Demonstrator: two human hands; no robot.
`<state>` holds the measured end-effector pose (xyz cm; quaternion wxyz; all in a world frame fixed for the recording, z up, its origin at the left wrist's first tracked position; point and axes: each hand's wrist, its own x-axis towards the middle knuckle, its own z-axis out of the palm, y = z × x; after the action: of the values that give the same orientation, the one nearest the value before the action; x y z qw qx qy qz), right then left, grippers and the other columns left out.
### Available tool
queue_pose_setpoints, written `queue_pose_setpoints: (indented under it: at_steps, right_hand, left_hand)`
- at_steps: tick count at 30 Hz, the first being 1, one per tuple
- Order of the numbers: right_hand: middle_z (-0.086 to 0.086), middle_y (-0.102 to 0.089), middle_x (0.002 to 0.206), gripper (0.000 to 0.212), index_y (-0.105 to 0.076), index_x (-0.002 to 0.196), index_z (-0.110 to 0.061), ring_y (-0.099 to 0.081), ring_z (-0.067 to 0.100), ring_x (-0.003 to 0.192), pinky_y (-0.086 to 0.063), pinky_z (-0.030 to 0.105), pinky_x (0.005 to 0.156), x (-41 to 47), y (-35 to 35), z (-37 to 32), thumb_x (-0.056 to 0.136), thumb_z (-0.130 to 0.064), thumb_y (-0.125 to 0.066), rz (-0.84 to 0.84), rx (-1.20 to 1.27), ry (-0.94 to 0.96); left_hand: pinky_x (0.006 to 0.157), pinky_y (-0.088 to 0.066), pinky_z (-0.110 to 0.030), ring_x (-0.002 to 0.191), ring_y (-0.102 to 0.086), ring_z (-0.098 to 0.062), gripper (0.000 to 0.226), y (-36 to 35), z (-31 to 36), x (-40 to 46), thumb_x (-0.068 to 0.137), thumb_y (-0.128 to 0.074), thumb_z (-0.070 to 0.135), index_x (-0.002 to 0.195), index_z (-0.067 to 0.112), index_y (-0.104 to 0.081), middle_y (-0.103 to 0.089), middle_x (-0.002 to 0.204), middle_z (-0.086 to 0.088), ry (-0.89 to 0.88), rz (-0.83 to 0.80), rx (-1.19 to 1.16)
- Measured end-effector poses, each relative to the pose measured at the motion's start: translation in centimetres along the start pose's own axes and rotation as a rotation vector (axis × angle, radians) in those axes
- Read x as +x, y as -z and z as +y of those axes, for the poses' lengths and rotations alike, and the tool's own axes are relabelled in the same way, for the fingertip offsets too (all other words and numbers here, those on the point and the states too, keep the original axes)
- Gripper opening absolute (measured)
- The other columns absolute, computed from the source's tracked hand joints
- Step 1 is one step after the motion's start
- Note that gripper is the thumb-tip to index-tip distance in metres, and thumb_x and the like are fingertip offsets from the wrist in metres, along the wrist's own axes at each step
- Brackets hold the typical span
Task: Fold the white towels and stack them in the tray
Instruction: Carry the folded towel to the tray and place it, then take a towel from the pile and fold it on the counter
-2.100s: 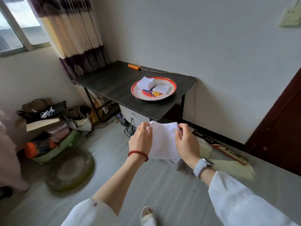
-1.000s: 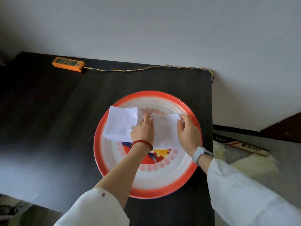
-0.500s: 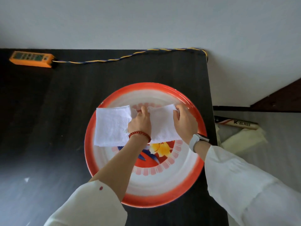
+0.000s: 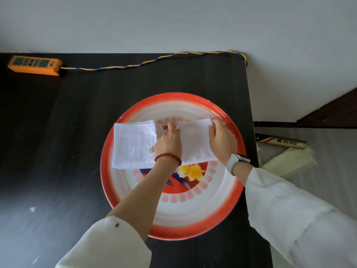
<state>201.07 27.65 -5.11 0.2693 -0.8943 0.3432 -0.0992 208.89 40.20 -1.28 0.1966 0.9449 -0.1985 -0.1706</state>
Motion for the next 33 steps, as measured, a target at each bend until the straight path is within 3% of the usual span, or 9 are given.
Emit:
queue_pose_setpoints:
  at_steps: [8, 11, 13, 17, 20, 23, 27, 31, 33]
  right_hand:
    - [0.007, -0.063, 0.101, 0.032, -0.049, 0.122, -0.012, -0.058, 0.016, 0.076, -0.028, 0.011, 0.049, 0.0, -0.2, 0.1, 0.098, -0.029, -0.036, -0.033, -0.065, 0.030]
    - [0.006, -0.063, 0.106, 0.034, -0.047, 0.125, -0.013, -0.062, 0.018, 0.084, -0.040, 0.016, 0.055, -0.1, -0.4, 0.3, 0.098, -0.030, -0.036, -0.029, -0.102, 0.021]
    - [0.007, -0.062, 0.111, 0.034, -0.045, 0.126, -0.013, -0.063, 0.020, 0.088, -0.048, 0.022, 0.062, -0.2, -0.5, 0.4, 0.098, -0.031, -0.036, -0.020, -0.123, 0.008]
    - [0.008, -0.058, 0.116, 0.035, -0.044, 0.127, -0.012, -0.062, 0.021, 0.088, -0.046, 0.022, 0.062, -0.5, -0.1, 0.3, 0.097, -0.029, -0.038, 0.011, -0.057, 0.023]
    - [0.015, -0.058, 0.118, 0.034, -0.050, 0.123, -0.006, -0.060, 0.030, 0.100, -0.054, 0.033, 0.074, -1.3, 0.8, 0.0, 0.091, -0.019, -0.052, 0.086, -0.054, 0.147]
    - [0.018, -0.055, 0.127, 0.040, -0.055, 0.120, -0.004, -0.052, 0.036, 0.117, -0.049, 0.044, 0.091, -3.0, 1.2, 0.7, 0.081, -0.008, -0.063, 0.005, -0.217, 0.361]
    - [0.016, -0.053, 0.133, 0.045, -0.053, 0.127, -0.006, -0.048, 0.031, 0.125, -0.035, 0.046, 0.102, -4.5, 0.8, 1.3, 0.093, -0.028, -0.035, -0.175, -0.517, 0.475]
    - [0.014, -0.030, 0.149, 0.065, -0.030, 0.142, -0.007, -0.027, 0.029, 0.138, -0.024, 0.045, 0.110, -4.1, 0.3, 1.4, 0.091, -0.041, -0.009, -0.350, -0.547, 0.348]
    - [0.015, -0.033, 0.147, 0.064, -0.033, 0.140, -0.005, -0.029, 0.029, 0.138, -0.025, 0.046, 0.109, -3.6, 0.2, 1.3, 0.090, -0.040, -0.013, -0.332, -0.569, 0.362]
  left_hand:
    - [0.058, -0.042, -0.037, 0.075, -0.059, -0.031, 0.025, -0.1, -0.4, 0.0, 0.100, -0.027, 0.015, 0.122, 0.005, -0.034, -0.062, 0.092, -0.017, 0.001, -0.041, 0.072]
    - [0.059, -0.042, -0.036, 0.076, -0.059, -0.031, 0.030, -0.2, -0.3, 0.0, 0.100, -0.027, 0.015, 0.129, 0.005, -0.028, -0.061, 0.095, -0.017, 0.001, -0.059, 0.075]
    - [0.061, -0.042, -0.037, 0.084, -0.061, -0.033, 0.030, -0.1, -0.2, 0.0, 0.100, -0.027, 0.017, 0.128, 0.004, -0.029, -0.060, 0.101, -0.018, 0.019, -0.074, 0.072]
    - [0.066, -0.044, -0.039, 0.096, -0.060, -0.037, 0.034, -0.1, 0.0, -0.5, 0.099, -0.033, 0.017, 0.129, 0.003, -0.029, -0.049, 0.124, -0.017, 0.038, -0.110, 0.126]
    - [0.068, -0.044, -0.035, 0.102, -0.058, -0.034, 0.049, -0.2, -0.2, -1.4, 0.097, -0.036, 0.011, 0.141, 0.002, -0.016, -0.037, 0.136, -0.017, 0.039, -0.108, 0.126]
    - [0.081, -0.047, -0.037, 0.110, -0.053, -0.034, 0.058, -0.2, -0.6, -2.1, 0.095, -0.036, 0.003, 0.145, 0.002, -0.007, -0.032, 0.142, -0.018, 0.050, -0.147, 0.104]
    - [0.073, -0.044, -0.034, 0.105, -0.055, -0.032, 0.053, -0.1, -0.1, -2.6, 0.091, -0.035, -0.002, 0.141, 0.000, -0.018, -0.030, 0.142, -0.014, 0.023, -0.161, 0.137]
    - [0.100, -0.041, -0.041, 0.136, -0.023, -0.032, 0.056, -1.4, -0.6, -3.3, 0.090, -0.037, 0.002, 0.143, 0.001, -0.019, -0.008, 0.154, -0.012, -0.223, -0.047, 0.329]
    - [0.113, -0.022, -0.049, 0.144, 0.003, -0.030, 0.057, -2.1, -0.9, -3.1, 0.095, -0.032, 0.011, 0.146, 0.003, -0.009, 0.004, 0.156, -0.011, -0.288, -0.114, 0.430]
